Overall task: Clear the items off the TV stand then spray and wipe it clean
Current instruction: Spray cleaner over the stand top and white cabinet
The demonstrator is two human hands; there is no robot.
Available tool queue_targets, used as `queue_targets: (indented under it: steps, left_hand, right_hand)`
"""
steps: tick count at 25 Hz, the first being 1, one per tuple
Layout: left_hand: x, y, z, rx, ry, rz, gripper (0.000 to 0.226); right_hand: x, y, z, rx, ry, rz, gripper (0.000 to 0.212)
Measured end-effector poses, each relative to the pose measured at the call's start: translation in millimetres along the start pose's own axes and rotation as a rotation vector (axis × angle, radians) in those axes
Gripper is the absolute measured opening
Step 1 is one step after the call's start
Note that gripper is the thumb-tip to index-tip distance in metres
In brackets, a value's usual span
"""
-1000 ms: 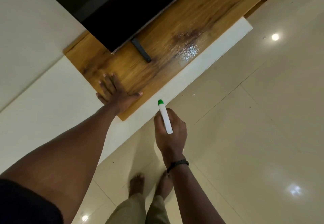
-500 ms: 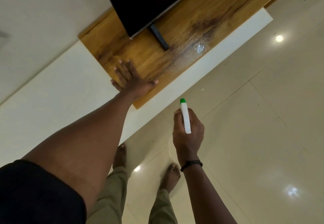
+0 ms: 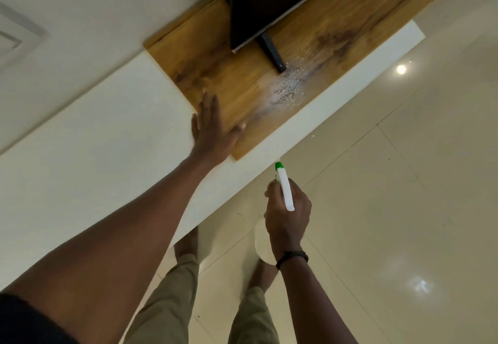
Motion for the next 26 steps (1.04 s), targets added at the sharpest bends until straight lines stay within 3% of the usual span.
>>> queue_targets:
  steps: [3, 7, 12, 19, 21, 24, 26]
  left_hand:
    - [-79, -33, -48, 0.077, 0.055, 0.164, 0.105]
    - [-151, -72, -77, -0.004, -0.155, 0.270, 0.118]
    - [-167, -78, -68, -0.265, -0.293, 0.202, 0.137]
    - [-168, -83, -67, -0.274, -0.269, 0.184, 0.134]
    - [-170, -81, -66, -0.268, -0.260, 0.185, 0.134]
    - [-175, -79, -66, -0.271, -0.238, 0.174, 0.132]
    - [-178, -78, -67, -0.270, -0.222, 0.171, 0.132]
  right_hand:
    - [-23, 26, -4, -0.010, -0.008, 0.025, 0.026]
    - [-60, 56, -9, -0.055, -0.156, -0.066, 0.028]
    - [-96, 86, -4, -0.030, -0.113, 0.024, 0.030]
    - [-149, 121, -9, -0.110, -0.325, -0.098, 0.018]
    - [-152, 123, -9, -0.087, -0.257, -0.068, 0.022]
    - [-140, 106, 1, 0.105, 0.054, 0.056, 0.014]
    - [-127, 90, 9, 0.190, 0.119, 0.042, 0.026]
Point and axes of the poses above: each hand's wrist, its own z-axis towards the middle knuckle, its own y-axis out of the palm, x = y × z, the point moved 3 cm from there along z, towards the middle knuckle, and after that the axes turned 1 degree about y, right-handed, at the moved point
